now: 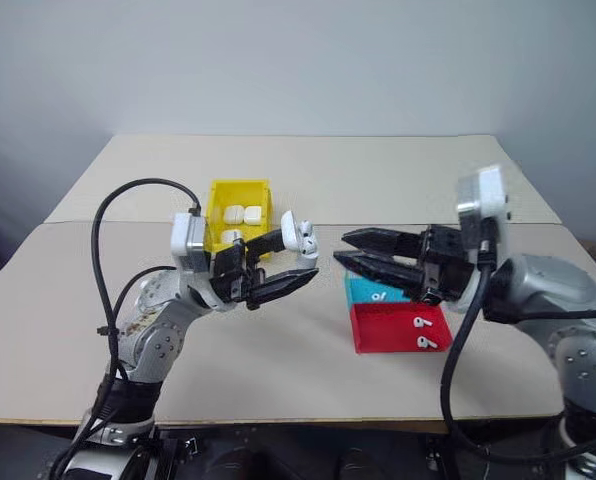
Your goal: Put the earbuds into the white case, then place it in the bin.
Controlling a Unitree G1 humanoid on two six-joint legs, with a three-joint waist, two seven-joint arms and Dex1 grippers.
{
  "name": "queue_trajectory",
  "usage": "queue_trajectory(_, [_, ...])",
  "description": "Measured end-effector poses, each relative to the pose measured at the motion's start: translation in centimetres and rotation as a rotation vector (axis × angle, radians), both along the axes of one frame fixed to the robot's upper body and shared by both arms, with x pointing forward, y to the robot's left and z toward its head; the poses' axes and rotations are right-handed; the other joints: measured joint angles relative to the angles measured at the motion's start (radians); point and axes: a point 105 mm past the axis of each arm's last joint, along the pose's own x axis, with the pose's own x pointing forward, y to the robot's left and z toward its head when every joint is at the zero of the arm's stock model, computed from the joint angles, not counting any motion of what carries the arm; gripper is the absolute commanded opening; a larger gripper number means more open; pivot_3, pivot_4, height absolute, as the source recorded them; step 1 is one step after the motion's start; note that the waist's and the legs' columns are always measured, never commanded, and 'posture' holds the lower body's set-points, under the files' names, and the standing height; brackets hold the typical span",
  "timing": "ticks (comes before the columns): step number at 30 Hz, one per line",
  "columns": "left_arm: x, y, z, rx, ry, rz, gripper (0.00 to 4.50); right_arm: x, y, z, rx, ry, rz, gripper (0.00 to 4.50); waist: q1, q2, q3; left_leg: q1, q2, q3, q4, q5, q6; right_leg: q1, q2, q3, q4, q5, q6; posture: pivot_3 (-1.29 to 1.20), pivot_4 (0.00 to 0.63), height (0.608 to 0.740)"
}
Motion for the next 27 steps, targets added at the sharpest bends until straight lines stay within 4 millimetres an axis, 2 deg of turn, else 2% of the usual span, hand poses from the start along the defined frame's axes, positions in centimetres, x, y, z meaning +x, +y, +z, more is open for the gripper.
queue_trajectory(2, [0.2, 0.3, -0.5, 0.022, 0.007, 0.013, 2.76, 0.0, 0.6, 1.0, -0.044, -0.053, 0.010, 0.04, 0.002, 0.000, 0.000, 0.000, 0.001, -0.001, 0.000, 0.000, 0.000, 0.000, 0.001, -0.001, -0.001, 0.000, 0.000, 0.00, 0.150, 0.740])
queue_trajectory(8, [0.4, 0.7, -0.7, 0.049, -0.003, 0.028, 2.76, 0.9, 2.8, 1.2, -0.165, -0.077, 0.092, 0.04, 0.006, 0.000, 0.000, -0.002, 0.000, 0.001, 0.000, 0.000, 0.000, -0.001, 0.000, 0.000, -0.001, 0.000, 0.000, 0.00, 0.150, 0.740])
queue_trajectory(12, [0.6, 0.7, -1.0, 0.063, 0.001, 0.033, 2.76, 1.7, 4.7, 0.7, -0.304, -0.085, 0.139, 0.04, 0.006, 0.000, 0.000, -0.002, 0.000, 0.001, 0.000, 0.000, 0.001, -0.002, 0.000, 0.000, -0.001, 0.000, 0.000, 0.00, 0.150, 0.740])
queue_trajectory(18, [0.7, 0.5, -1.3, 0.070, 0.001, 0.034, 2.76, 2.1, 6.5, 1.9, -0.355, -0.129, 0.192, 0.04, 0.009, 0.000, 0.000, -0.002, 0.000, 0.001, 0.000, 0.000, 0.001, -0.002, -0.001, -0.001, -0.001, 0.000, 0.000, 0.00, 0.150, 0.740])
queue_trajectory(20, [0.7, 0.4, -1.4, 0.074, 0.000, 0.038, 2.76, 2.2, 6.9, 1.6, -0.400, -0.142, 0.204, 0.04, 0.010, 0.000, 0.000, -0.002, 0.000, 0.001, 0.000, 0.000, 0.001, -0.002, -0.001, -0.001, -0.001, 0.000, 0.000, 0.00, 0.150, 0.740])
queue_trajectory(23, [0.7, 0.4, -1.4, 0.073, -0.001, 0.038, 2.76, 2.6, 7.2, 0.0, -0.484, -0.137, 0.211, 0.04, 0.010, 0.000, 0.000, -0.002, 0.000, 0.002, 0.001, 0.000, 0.001, -0.002, -0.001, -0.001, -0.001, 0.000, 0.000, 0.00, 0.150, 0.740])
queue_trajectory(27, [0.9, 0.6, -1.9, 0.091, 0.017, 0.047, 2.76, 2.8, 6.7, -0.4, -0.561, -0.174, 0.209, 0.04, 0.010, 0.000, 0.000, -0.003, 0.000, 0.002, 0.001, 0.000, 0.001, -0.002, -0.001, -0.001, -0.001, 0.000, 0.000, 0.00, 0.150, 0.740])
